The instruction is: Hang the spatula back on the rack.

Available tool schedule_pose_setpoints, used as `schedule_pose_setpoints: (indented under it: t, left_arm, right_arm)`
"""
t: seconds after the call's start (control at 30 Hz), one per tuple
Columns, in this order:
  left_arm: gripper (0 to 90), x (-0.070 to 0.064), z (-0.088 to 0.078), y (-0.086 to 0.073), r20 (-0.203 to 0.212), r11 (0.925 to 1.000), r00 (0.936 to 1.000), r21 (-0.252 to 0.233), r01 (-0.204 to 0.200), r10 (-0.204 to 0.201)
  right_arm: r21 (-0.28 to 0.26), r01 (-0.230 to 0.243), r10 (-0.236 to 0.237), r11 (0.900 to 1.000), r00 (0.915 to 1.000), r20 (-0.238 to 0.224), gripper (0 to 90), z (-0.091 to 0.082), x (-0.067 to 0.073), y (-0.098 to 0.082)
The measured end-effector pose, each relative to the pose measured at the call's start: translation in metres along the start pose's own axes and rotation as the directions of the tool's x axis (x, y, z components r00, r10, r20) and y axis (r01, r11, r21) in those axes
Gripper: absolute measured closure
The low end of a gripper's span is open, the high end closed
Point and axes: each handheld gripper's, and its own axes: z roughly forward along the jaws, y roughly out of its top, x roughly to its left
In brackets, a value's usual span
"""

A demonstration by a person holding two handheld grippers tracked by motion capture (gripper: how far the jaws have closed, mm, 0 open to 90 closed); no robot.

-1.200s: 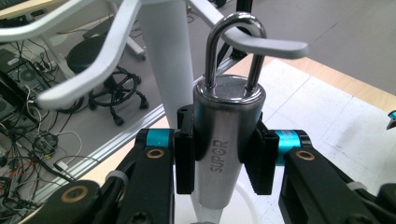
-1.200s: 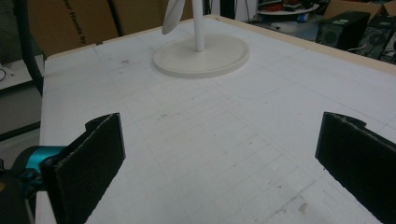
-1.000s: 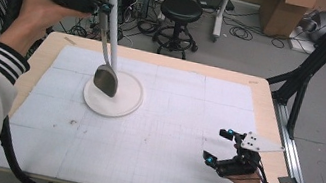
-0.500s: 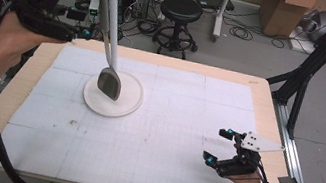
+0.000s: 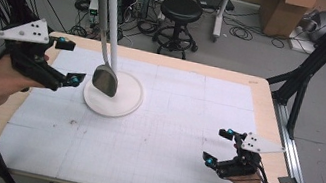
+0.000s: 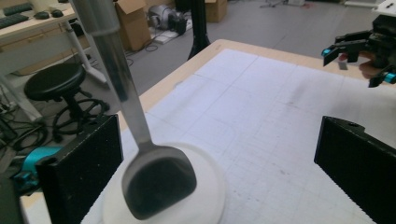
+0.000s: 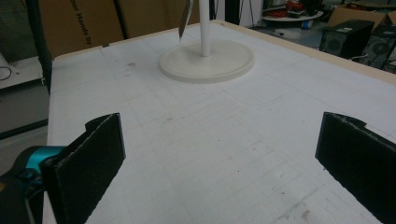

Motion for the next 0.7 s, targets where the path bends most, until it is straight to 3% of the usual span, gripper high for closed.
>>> schedule_pose_setpoints:
  t: [0.33, 0.53, 0.7]
  left_arm:
    - [1.7, -0.022, 0.007, -0.06, 0.016, 0.9991, 0.9998, -0.041, 0.009, -0.009]
    - [1.7, -0.025, 0.014, -0.096, 0.032, 0.9946, 0.9969, -0.073, 0.074, -0.072]
    - [1.7, -0.029, 0.018, -0.121, 0.02, 0.9933, 0.9954, -0.066, 0.095, -0.094]
  right_arm:
    - [-0.015, 0.012, -0.012, 1.0, 0.9999, 0.011, 0.4, -0.002, 0.003, 0.001]
    - [-0.02, 0.01, -0.01, 1.0, 0.9999, 0.012, 0.4, -0.003, 0.002, 0.001]
    - [-0.019, 0.009, -0.008, 1.0, 0.9998, 0.015, 0.4, -0.005, 0.001, 0.0]
